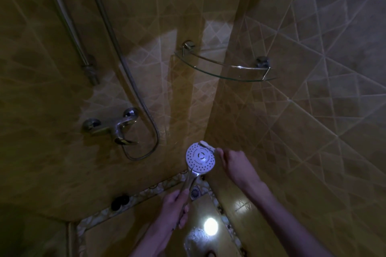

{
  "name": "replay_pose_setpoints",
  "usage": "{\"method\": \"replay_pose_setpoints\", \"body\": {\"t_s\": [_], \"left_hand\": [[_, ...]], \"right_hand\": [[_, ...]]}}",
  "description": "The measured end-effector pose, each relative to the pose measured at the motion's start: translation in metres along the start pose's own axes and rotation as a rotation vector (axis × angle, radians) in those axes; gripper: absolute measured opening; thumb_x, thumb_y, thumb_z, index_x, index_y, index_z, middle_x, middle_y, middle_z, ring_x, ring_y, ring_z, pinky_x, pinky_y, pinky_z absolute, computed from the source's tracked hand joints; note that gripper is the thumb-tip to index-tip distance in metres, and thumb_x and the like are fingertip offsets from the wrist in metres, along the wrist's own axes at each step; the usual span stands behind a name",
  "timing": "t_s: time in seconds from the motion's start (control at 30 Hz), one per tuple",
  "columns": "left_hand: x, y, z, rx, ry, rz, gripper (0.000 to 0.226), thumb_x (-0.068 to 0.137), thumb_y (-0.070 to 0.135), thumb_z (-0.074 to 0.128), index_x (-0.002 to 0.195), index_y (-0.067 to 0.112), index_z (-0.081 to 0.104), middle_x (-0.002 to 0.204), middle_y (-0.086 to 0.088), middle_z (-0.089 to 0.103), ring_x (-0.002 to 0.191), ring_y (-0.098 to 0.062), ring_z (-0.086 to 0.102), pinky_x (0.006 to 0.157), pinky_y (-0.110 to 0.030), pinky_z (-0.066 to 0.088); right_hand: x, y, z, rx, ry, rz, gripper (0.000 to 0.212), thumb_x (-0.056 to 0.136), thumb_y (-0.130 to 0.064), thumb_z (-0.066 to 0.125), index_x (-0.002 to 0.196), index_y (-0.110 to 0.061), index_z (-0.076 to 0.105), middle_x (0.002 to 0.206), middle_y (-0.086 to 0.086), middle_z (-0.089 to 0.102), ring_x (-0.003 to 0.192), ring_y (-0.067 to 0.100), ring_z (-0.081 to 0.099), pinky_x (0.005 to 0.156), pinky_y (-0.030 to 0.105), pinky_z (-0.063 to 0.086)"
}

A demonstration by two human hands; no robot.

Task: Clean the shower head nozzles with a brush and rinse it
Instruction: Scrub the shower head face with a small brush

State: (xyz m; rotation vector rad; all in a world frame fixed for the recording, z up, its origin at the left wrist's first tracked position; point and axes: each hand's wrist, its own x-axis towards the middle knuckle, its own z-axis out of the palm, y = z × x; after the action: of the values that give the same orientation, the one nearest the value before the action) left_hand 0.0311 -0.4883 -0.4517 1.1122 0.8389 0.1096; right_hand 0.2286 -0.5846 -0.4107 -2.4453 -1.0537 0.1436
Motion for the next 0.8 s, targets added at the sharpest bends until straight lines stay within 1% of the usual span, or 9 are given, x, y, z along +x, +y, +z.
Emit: {"method": "replay_pose_setpoints", "body": {"t_s": [0.1, 0.17, 0.23, 0.3, 0.4, 0.5, 0.6, 0.7, 0.8], "left_hand": [[0.001, -0.001, 0.001, 0.004, 0.001, 0.002, 0.021, 0.096, 0.020, 0.047, 0.082, 0.004, 0.050, 0.045, 0.001, 0.046, 0.024, -0.010, 0.032, 0.031, -0.012, 0.019], [0.002, -0.003, 0.000, 0.018, 0.005, 0.006, 0.023, 0.096, 0.021, 0.048, 0.079, 0.006, 0.047, 0.046, 0.000, 0.045, 0.024, -0.010, 0.032, 0.033, -0.013, 0.018], [0.002, -0.004, -0.002, 0.037, 0.008, 0.008, 0.024, 0.096, 0.021, 0.048, 0.076, 0.007, 0.046, 0.046, 0.000, 0.045, 0.024, -0.010, 0.032, 0.034, -0.012, 0.017], [0.002, -0.005, -0.004, 0.033, 0.005, 0.005, 0.023, 0.096, 0.021, 0.048, 0.080, 0.004, 0.049, 0.046, 0.000, 0.045, 0.024, -0.010, 0.032, 0.031, -0.011, 0.019], [0.002, -0.004, -0.004, 0.027, -0.002, 0.004, 0.022, 0.096, 0.022, 0.048, 0.084, 0.004, 0.051, 0.047, 0.001, 0.046, 0.025, -0.010, 0.032, 0.031, -0.011, 0.020], [0.002, -0.003, -0.006, 0.000, 0.009, -0.006, 0.021, 0.096, 0.022, 0.047, 0.084, 0.005, 0.051, 0.047, 0.001, 0.045, 0.025, -0.010, 0.032, 0.031, -0.012, 0.020], [0.002, -0.001, -0.006, -0.001, 0.028, -0.002, 0.023, 0.096, 0.020, 0.047, 0.078, 0.005, 0.049, 0.046, -0.001, 0.044, 0.024, -0.010, 0.032, 0.031, -0.011, 0.019], [0.000, 0.001, -0.002, 0.003, 0.016, 0.004, 0.027, 0.096, 0.018, 0.047, 0.072, 0.007, 0.046, 0.049, -0.004, 0.044, 0.023, -0.009, 0.031, 0.030, -0.011, 0.020], [-0.002, 0.005, 0.003, -0.002, -0.012, 0.016, 0.026, 0.097, 0.019, 0.046, 0.074, 0.006, 0.046, 0.051, -0.006, 0.042, 0.024, -0.010, 0.031, 0.030, -0.010, 0.019]], "right_hand": [[0.000, -0.008, 0.002, -0.182, 0.033, -0.096, 0.056, 0.098, -0.055, 0.022, 0.069, -0.020, 0.054, 0.054, 0.004, 0.060, 0.056, 0.023, 0.064, 0.050, 0.026, 0.033], [-0.014, -0.015, 0.018, -0.392, 0.025, -0.236, 0.059, 0.096, -0.060, 0.015, 0.081, -0.022, 0.058, 0.059, 0.006, 0.063, 0.056, 0.027, 0.065, 0.047, 0.028, 0.037], [-0.017, -0.017, 0.020, -0.441, 0.018, -0.279, 0.059, 0.095, -0.060, 0.015, 0.085, -0.022, 0.058, 0.063, 0.008, 0.066, 0.057, 0.031, 0.066, 0.047, 0.030, 0.038], [-0.003, -0.012, 0.011, -0.341, 0.011, -0.187, 0.058, 0.097, -0.056, 0.018, 0.082, -0.019, 0.060, 0.064, 0.010, 0.067, 0.060, 0.030, 0.066, 0.047, 0.028, 0.034], [0.017, -0.006, -0.005, 0.026, -0.047, -0.022, 0.051, 0.101, -0.042, 0.032, 0.078, -0.010, 0.064, 0.069, 0.014, 0.069, 0.064, 0.025, 0.066, 0.055, 0.023, 0.035], [0.003, -0.004, 0.008, -0.104, -0.025, -0.136, 0.061, 0.098, -0.057, 0.021, 0.079, -0.016, 0.062, 0.060, 0.009, 0.065, 0.056, 0.020, 0.063, 0.047, 0.020, 0.033], [-0.024, 0.005, 0.026, -0.265, -0.053, -0.238, 0.061, 0.094, -0.066, 0.012, 0.095, -0.027, 0.058, 0.070, 0.008, 0.069, 0.066, 0.024, 0.066, 0.052, 0.029, 0.045], [-0.010, 0.011, 0.017, 0.025, -0.057, -0.106, 0.038, 0.100, -0.051, 0.032, 0.090, -0.024, 0.058, 0.068, 0.005, 0.070, 0.068, 0.013, 0.064, 0.051, 0.016, 0.038], [0.000, 0.012, 0.010, 0.357, -0.029, 0.071, 0.037, 0.101, -0.037, 0.038, 0.072, -0.024, 0.057, 0.056, -0.014, 0.061, 0.057, -0.008, 0.059, 0.056, 0.016, 0.035]]}}
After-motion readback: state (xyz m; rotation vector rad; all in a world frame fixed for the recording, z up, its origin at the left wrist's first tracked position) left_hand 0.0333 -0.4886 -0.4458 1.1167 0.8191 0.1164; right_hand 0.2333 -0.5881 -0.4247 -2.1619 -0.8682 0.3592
